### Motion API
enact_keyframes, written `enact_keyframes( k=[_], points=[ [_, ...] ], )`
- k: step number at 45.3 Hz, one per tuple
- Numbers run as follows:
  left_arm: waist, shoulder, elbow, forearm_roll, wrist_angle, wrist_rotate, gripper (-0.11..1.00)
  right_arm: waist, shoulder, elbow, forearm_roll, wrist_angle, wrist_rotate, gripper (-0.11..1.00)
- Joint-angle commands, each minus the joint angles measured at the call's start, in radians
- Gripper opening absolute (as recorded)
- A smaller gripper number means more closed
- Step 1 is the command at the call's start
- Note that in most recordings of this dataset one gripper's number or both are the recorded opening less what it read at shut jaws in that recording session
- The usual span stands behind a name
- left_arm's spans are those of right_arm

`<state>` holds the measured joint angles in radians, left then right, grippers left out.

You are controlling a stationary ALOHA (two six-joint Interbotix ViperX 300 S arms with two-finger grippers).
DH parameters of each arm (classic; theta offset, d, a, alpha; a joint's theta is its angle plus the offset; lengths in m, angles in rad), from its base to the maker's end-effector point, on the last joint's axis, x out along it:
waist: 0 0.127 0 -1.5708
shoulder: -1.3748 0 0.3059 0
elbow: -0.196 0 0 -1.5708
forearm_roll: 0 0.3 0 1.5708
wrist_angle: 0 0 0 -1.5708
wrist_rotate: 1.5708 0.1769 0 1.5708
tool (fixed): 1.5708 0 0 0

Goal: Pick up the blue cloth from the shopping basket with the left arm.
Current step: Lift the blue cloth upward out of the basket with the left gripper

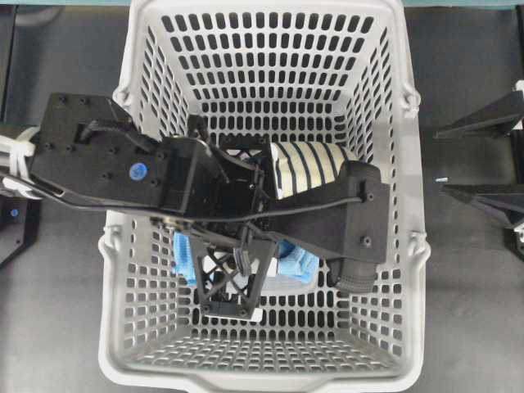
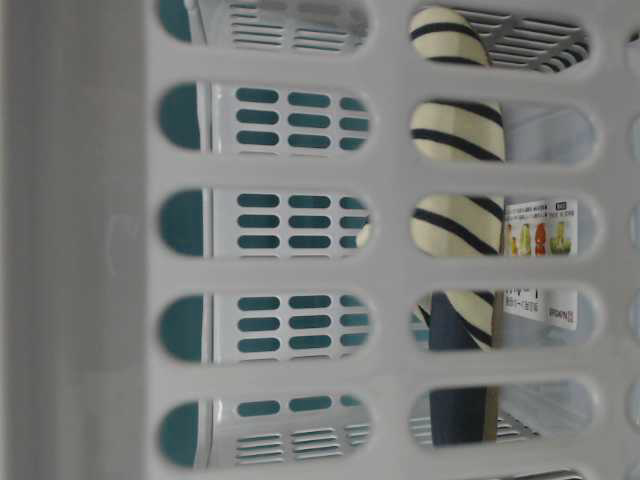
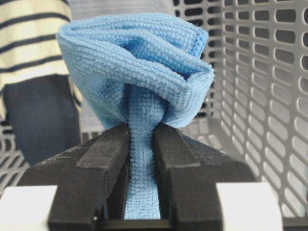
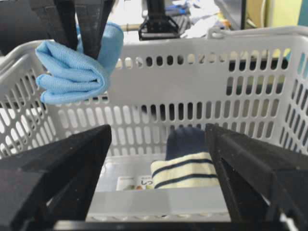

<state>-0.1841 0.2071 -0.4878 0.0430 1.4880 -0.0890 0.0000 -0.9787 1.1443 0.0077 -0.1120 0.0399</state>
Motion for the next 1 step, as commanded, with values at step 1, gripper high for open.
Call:
enact_keyframes(
  k=[1],
  points=[
    [0.003, -0.012, -0.018, 0.003, -0.002, 0.000, 0.13, 0.002, -0.003, -0.006, 0.003, -0.012, 0.002, 0.76]
  ],
)
